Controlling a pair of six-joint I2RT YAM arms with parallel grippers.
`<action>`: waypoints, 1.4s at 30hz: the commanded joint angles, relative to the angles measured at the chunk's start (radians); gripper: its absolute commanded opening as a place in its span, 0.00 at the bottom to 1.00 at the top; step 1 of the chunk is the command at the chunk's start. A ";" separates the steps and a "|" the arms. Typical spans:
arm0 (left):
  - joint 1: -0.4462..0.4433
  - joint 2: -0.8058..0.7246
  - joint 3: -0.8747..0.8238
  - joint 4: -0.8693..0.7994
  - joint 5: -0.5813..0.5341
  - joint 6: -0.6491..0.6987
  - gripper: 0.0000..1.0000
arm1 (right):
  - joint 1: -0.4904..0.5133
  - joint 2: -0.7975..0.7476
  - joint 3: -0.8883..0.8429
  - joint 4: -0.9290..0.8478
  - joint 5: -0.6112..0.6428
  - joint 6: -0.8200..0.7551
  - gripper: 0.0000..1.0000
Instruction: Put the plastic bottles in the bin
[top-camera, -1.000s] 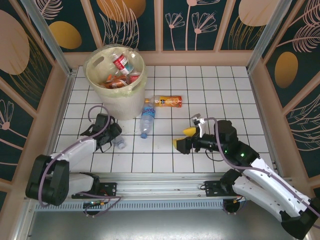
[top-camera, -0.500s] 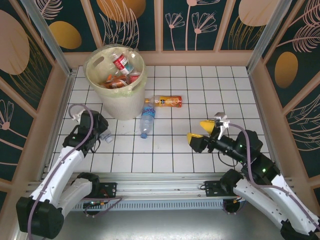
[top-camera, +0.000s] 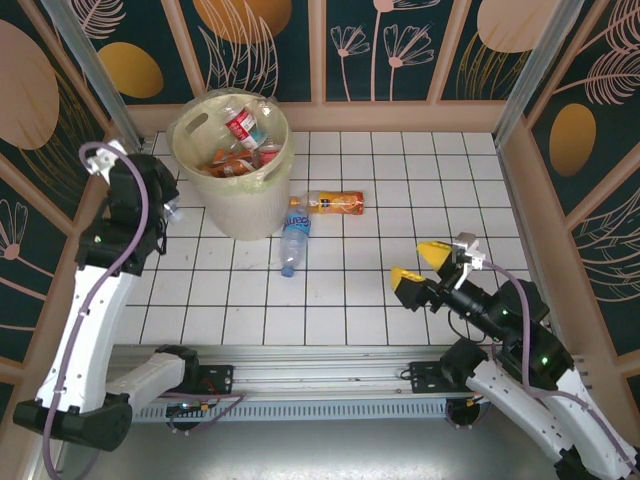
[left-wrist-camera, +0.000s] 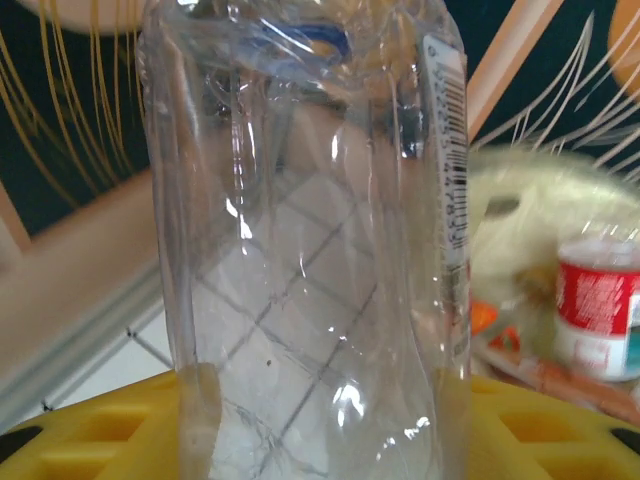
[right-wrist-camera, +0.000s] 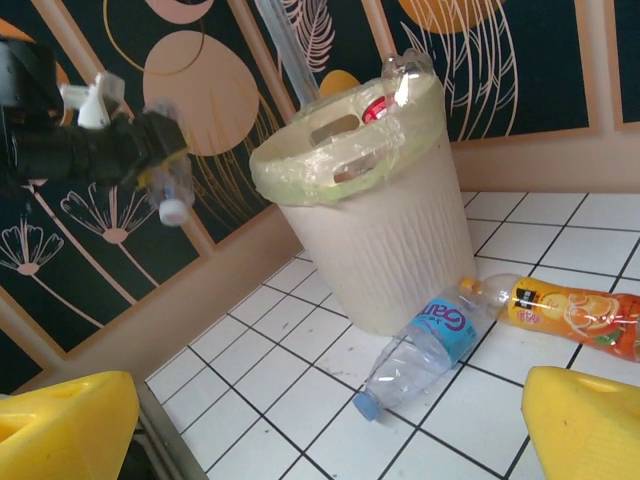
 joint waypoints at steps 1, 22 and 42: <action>0.008 0.075 0.142 -0.014 -0.060 0.127 0.56 | 0.009 -0.028 -0.016 -0.012 -0.010 0.004 0.99; 0.008 0.449 0.309 0.425 0.132 0.160 0.58 | 0.009 -0.020 -0.031 -0.001 -0.018 0.009 0.99; 0.007 0.705 0.343 0.309 0.323 -0.039 0.61 | 0.008 -0.008 -0.030 -0.009 -0.007 0.010 0.99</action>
